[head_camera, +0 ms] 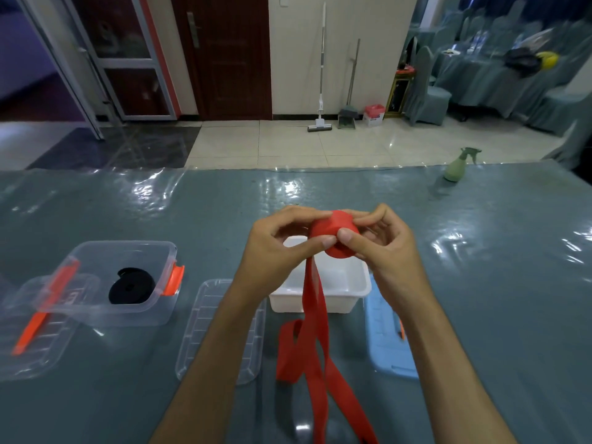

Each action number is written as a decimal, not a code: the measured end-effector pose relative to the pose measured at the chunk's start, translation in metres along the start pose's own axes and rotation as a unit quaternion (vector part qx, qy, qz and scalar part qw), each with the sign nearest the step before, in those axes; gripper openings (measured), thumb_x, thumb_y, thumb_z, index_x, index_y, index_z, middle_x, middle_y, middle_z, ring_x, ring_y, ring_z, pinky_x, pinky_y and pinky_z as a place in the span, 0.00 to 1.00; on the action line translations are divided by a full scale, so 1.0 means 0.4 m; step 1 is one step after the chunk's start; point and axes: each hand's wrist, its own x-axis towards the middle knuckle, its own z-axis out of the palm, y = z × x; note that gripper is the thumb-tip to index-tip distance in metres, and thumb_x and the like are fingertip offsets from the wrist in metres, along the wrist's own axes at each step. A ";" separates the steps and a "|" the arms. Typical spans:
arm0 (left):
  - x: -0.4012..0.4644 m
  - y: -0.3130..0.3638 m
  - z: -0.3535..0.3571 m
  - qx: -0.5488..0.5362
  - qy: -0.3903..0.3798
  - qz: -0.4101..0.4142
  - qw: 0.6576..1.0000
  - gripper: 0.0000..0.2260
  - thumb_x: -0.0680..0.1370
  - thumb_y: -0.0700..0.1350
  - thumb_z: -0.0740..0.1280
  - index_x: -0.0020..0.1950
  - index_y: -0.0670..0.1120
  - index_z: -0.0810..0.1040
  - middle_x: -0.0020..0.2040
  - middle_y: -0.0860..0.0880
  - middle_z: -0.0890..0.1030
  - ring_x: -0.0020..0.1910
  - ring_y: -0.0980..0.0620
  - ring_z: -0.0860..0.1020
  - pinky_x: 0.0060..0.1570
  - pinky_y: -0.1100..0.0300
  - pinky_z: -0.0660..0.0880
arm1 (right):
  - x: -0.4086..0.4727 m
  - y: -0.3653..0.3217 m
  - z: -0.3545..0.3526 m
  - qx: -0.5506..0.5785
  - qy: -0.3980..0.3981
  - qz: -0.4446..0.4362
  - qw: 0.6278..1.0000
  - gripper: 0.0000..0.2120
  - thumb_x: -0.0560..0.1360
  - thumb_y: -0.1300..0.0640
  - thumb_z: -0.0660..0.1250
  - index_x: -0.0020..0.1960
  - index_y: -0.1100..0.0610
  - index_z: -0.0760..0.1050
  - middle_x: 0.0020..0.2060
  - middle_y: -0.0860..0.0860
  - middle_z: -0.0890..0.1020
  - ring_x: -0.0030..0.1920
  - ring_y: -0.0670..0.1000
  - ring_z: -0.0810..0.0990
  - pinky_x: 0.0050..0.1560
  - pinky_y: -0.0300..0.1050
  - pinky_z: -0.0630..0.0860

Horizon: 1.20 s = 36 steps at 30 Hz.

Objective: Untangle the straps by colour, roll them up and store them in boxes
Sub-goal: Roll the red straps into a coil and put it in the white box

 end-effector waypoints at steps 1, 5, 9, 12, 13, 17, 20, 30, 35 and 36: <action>0.000 0.003 0.004 0.004 0.014 -0.005 1.000 0.16 0.72 0.41 0.82 0.59 0.50 0.87 0.55 0.46 0.87 0.56 0.44 0.86 0.58 0.54 0.83 | 0.002 -0.006 -0.008 -0.020 -0.010 0.001 1.000 0.16 0.67 0.54 0.83 0.43 0.53 0.76 0.52 0.57 0.89 0.54 0.58 0.89 0.49 0.48 0.85; -0.007 0.001 0.023 -0.027 0.012 -0.018 0.999 0.16 0.71 0.39 0.82 0.57 0.46 0.87 0.58 0.45 0.87 0.61 0.45 0.85 0.60 0.54 0.82 | 0.004 -0.024 -0.018 -0.045 0.011 -0.024 0.999 0.16 0.67 0.52 0.83 0.51 0.50 0.83 0.50 0.57 0.88 0.53 0.58 0.89 0.47 0.49 0.85; 0.014 0.025 0.017 -0.047 -0.027 -0.038 0.998 0.21 0.73 0.40 0.79 0.65 0.48 0.85 0.61 0.44 0.85 0.61 0.47 0.85 0.62 0.56 0.81 | 0.010 -0.025 0.012 0.018 0.049 -0.042 0.998 0.12 0.69 0.52 0.81 0.50 0.52 0.84 0.47 0.54 0.89 0.48 0.53 0.89 0.46 0.45 0.85; 0.041 0.048 0.013 -0.061 0.000 -0.011 0.998 0.21 0.72 0.40 0.82 0.63 0.49 0.86 0.60 0.44 0.86 0.61 0.44 0.85 0.62 0.51 0.82 | 0.031 -0.044 0.012 0.028 0.031 -0.041 0.998 0.12 0.68 0.51 0.82 0.46 0.51 0.82 0.48 0.52 0.89 0.48 0.52 0.89 0.47 0.45 0.84; 0.049 0.054 0.013 -0.055 0.014 -0.003 0.998 0.20 0.71 0.41 0.82 0.61 0.50 0.86 0.59 0.45 0.87 0.61 0.44 0.86 0.62 0.48 0.83 | 0.040 -0.057 0.007 0.016 0.015 -0.043 0.999 0.13 0.66 0.49 0.84 0.44 0.49 0.82 0.49 0.53 0.89 0.49 0.52 0.89 0.47 0.45 0.84; 0.077 0.077 0.026 -0.038 0.037 0.028 0.998 0.14 0.72 0.46 0.81 0.56 0.56 0.89 0.59 0.49 0.88 0.61 0.45 0.85 0.61 0.47 0.83 | 0.065 -0.110 -0.004 -0.025 -0.020 -0.069 0.997 0.17 0.64 0.42 0.85 0.46 0.46 0.82 0.49 0.52 0.89 0.49 0.52 0.89 0.45 0.48 0.85; 0.097 0.108 0.038 -0.063 0.027 0.034 0.997 0.13 0.74 0.46 0.78 0.59 0.53 0.89 0.60 0.49 0.87 0.63 0.49 0.84 0.59 0.59 0.81 | 0.073 -0.136 0.007 -0.037 0.003 -0.118 0.992 0.18 0.69 0.44 0.83 0.55 0.47 0.84 0.51 0.50 0.88 0.50 0.51 0.89 0.45 0.49 0.85; 0.143 0.234 0.071 -0.004 0.033 0.132 0.991 0.13 0.76 0.46 0.79 0.59 0.58 0.87 0.56 0.51 0.88 0.57 0.48 0.86 0.56 0.58 0.83 | 0.067 -0.219 0.022 -0.007 0.017 -0.147 0.989 0.18 0.66 0.43 0.85 0.47 0.49 0.81 0.53 0.54 0.88 0.55 0.56 0.89 0.47 0.53 0.85; 0.149 0.261 0.077 -0.051 0.014 0.093 0.994 0.14 0.79 0.45 0.76 0.65 0.54 0.86 0.62 0.48 0.87 0.63 0.48 0.85 0.60 0.60 0.80 | 0.068 -0.268 0.052 -0.007 0.029 -0.211 0.977 0.19 0.74 0.46 0.80 0.62 0.49 0.84 0.56 0.52 0.88 0.57 0.56 0.88 0.50 0.55 0.87; 0.153 0.270 0.075 -0.050 0.006 0.085 0.995 0.15 0.80 0.44 0.75 0.66 0.54 0.85 0.62 0.48 0.87 0.63 0.48 0.85 0.61 0.60 0.80 | 0.069 -0.270 0.059 0.003 0.026 -0.211 0.977 0.18 0.74 0.46 0.79 0.61 0.50 0.84 0.56 0.53 0.87 0.57 0.57 0.88 0.52 0.56 0.86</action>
